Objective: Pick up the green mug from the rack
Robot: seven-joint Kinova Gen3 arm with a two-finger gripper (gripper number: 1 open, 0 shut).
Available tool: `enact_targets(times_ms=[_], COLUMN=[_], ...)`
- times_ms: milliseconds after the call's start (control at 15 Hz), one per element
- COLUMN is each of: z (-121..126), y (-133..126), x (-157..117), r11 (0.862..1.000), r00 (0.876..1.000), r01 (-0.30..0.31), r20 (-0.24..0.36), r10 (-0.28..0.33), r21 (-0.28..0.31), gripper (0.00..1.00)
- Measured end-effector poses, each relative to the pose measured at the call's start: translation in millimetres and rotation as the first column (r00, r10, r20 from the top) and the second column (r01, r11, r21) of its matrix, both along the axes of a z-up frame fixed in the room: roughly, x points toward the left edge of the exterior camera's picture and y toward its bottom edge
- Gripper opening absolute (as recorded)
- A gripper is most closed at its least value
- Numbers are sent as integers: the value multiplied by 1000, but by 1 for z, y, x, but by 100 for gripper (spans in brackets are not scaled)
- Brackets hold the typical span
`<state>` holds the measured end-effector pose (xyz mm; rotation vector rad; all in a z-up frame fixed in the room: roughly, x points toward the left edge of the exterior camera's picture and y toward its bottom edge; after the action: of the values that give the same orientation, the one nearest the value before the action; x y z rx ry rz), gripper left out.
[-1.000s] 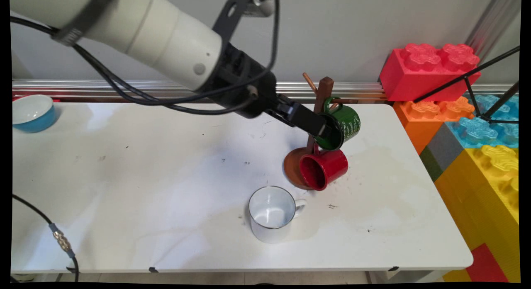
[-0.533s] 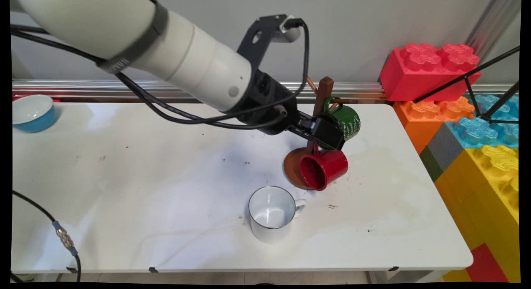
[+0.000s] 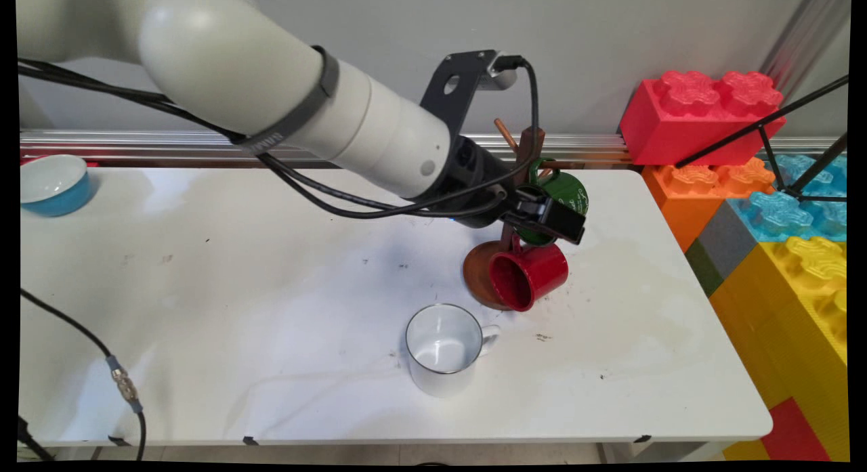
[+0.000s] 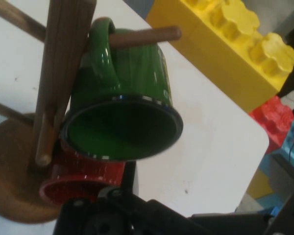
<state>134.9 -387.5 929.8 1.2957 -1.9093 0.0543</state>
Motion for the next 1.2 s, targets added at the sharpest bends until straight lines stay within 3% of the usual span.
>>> enact_targets(times_ms=[1200], z=[-29], y=[-18], x=[-26], r11=[995], r00=[989], r01=[-98], r20=[-114], r10=[99], r21=[10], gripper=[100])
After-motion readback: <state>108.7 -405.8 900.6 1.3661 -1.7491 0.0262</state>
